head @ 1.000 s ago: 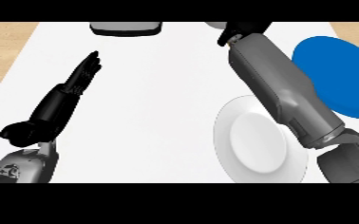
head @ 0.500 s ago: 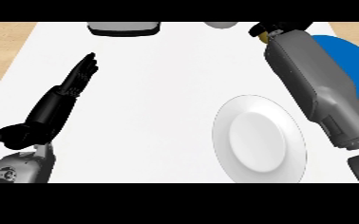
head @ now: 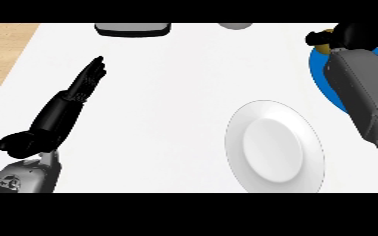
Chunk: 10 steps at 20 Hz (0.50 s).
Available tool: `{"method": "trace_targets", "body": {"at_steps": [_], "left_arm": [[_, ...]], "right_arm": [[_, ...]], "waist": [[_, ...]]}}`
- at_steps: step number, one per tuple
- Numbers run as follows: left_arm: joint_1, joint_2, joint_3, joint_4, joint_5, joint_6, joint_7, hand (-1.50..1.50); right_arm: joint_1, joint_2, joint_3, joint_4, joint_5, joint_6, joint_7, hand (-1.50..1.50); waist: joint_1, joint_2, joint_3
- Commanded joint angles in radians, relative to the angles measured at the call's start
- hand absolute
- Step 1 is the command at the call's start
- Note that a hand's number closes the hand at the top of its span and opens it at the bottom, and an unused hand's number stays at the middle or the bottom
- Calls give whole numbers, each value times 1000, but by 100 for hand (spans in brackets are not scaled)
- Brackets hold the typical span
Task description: Pick the lemon from the plate and place it in the plate
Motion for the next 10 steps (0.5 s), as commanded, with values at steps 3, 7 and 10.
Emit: {"method": "trace_targets", "body": {"at_steps": [3,7,10], "left_arm": [[-55,-9,17,36,-10,3,17,0],[-18,11,38,37,14,-38,-41,0],[-33,-27,6,64,-21,-9,-50,0]], "right_arm": [[52,-89,-92,133,-27,-87,-83,150],[68,-86,-210,191,-148,-90,-126,150],[136,-72,-272,230,-214,-92,-176,-150]], "waist": [[9,4,1],[25,9,1],[18,13,2]]}}
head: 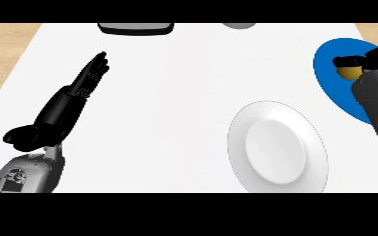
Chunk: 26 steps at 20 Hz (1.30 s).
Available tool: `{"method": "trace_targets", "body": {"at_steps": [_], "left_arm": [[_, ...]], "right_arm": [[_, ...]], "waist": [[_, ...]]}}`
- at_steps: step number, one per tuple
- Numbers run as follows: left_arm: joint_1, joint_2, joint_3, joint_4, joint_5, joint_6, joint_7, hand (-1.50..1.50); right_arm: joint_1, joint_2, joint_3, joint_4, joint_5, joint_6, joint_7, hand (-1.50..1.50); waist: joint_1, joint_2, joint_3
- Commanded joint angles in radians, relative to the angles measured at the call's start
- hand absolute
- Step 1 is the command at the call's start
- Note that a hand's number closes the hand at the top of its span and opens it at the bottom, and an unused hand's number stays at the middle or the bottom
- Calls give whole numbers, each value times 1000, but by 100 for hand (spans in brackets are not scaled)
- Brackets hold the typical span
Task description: Pick the lemon from the plate and place it in the plate
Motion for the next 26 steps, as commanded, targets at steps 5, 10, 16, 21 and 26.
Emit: {"method": "trace_targets", "body": {"at_steps": [5,10,16,21,26], "left_arm": [[-13,-12,-5,-17,-11,-8,36,0],[-10,-16,-1,-65,4,-10,77,0],[-2,-35,-10,-59,-23,6,52,0],[22,-12,11,-41,-29,-4,39,0],[55,-9,36,-27,-12,-18,-9,0]], "right_arm": [[68,-36,-111,91,-87,-82,-211,-150],[97,-62,-167,46,-138,-176,-362,-150],[132,-36,-249,-44,-235,-276,-578,-150],[136,57,-383,-210,-439,-262,-724,-150],[243,113,-516,-402,-661,-210,-924,-150]], "waist": [[12,2,1],[8,-2,2],[0,-4,3],[-17,-12,3],[-36,-16,1]]}}
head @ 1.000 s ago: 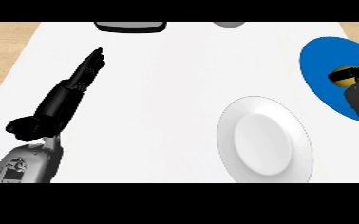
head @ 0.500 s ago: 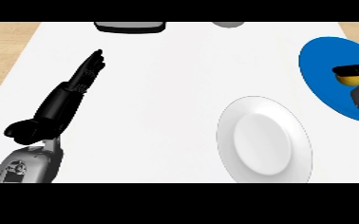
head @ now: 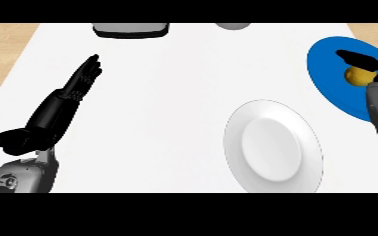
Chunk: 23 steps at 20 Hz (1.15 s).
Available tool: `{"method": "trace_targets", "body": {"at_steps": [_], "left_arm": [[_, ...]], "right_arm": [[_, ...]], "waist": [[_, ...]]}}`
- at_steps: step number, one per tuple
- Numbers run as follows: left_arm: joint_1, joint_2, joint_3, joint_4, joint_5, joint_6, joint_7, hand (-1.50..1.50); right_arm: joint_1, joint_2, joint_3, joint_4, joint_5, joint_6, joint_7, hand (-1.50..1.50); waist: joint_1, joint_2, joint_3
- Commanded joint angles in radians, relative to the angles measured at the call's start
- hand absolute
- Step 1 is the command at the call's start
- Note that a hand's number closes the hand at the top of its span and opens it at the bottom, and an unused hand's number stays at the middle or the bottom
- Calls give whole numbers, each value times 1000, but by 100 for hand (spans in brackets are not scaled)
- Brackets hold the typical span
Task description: Pick the lemon from the plate and place it in the plate
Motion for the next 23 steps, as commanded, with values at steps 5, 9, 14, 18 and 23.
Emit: {"method": "trace_targets", "body": {"at_steps": [5,9,14,18,23], "left_arm": [[15,9,25,-23,7,-10,23,0],[94,-13,8,-28,-27,-11,-55,0],[-4,-31,7,-1,-33,-2,37,0],[25,-69,-23,-33,-82,25,13,0],[32,-86,-11,-43,-80,6,14,0]], "right_arm": [[205,11,-121,-354,-269,212,-153,-150],[400,38,-97,-582,-299,263,-103,-150],[628,48,-86,-901,-313,307,35,-150],[771,61,-97,-1069,-304,331,81,-150],[791,105,-95,-1100,-325,383,33,-150]], "waist": [[-23,-9,-4],[-14,-6,-4],[-20,-5,-4],[-13,-4,-4],[-4,-1,-4]]}}
